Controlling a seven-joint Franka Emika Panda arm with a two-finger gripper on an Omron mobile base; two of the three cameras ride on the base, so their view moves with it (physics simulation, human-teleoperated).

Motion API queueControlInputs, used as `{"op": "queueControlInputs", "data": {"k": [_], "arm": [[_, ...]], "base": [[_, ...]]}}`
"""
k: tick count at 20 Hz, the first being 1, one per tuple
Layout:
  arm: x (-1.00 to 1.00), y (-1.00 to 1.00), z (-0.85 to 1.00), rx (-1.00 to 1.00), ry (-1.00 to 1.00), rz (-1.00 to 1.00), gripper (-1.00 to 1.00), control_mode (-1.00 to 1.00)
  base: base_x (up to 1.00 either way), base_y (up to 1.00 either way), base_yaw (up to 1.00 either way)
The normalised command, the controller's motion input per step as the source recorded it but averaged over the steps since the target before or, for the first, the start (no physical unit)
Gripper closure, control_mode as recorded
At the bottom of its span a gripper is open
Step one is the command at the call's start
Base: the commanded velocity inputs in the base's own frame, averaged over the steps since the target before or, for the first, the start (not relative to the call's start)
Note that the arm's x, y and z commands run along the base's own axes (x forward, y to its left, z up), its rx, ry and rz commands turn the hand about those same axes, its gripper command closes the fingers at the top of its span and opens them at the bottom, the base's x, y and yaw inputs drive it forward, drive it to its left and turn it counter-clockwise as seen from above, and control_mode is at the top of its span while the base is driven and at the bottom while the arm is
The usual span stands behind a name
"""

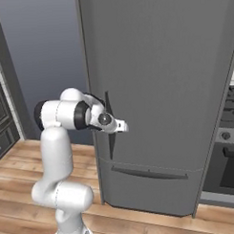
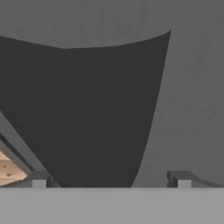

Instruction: Retrieve the banana and tangerine from the fridge and place them into the bowl on the dining table.

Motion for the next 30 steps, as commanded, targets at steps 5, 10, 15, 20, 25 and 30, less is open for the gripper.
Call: {"op": "queueControlInputs", "data": {"k": [5,10,15,20,25,30], "arm": [[0.50,0.02,-0.40,0.04,-0.23,0.01,-1.00,-1.00],[0.36,0.01,-0.68,0.05,-0.45,0.08,-1.00,-1.00],[0.32,0.00,-0.78,0.01,-0.44,0.06,1.00,-1.00],[0.31,-0.02,-0.84,0.04,-0.40,0.07,1.00,-1.00],[0.34,-0.11,-0.87,0.14,-0.25,0.17,1.00,-1.00],[0.02,-0.14,-0.48,0.20,-0.10,0.26,1.00,-1.00]], "base": [[0.00,0.00,0.00],[0.00,0.00,0.00],[0.00,0.00,0.00],[0.00,0.00,0.00],[0.00,0.00,0.00],[0.00,0.00,0.00]]}}
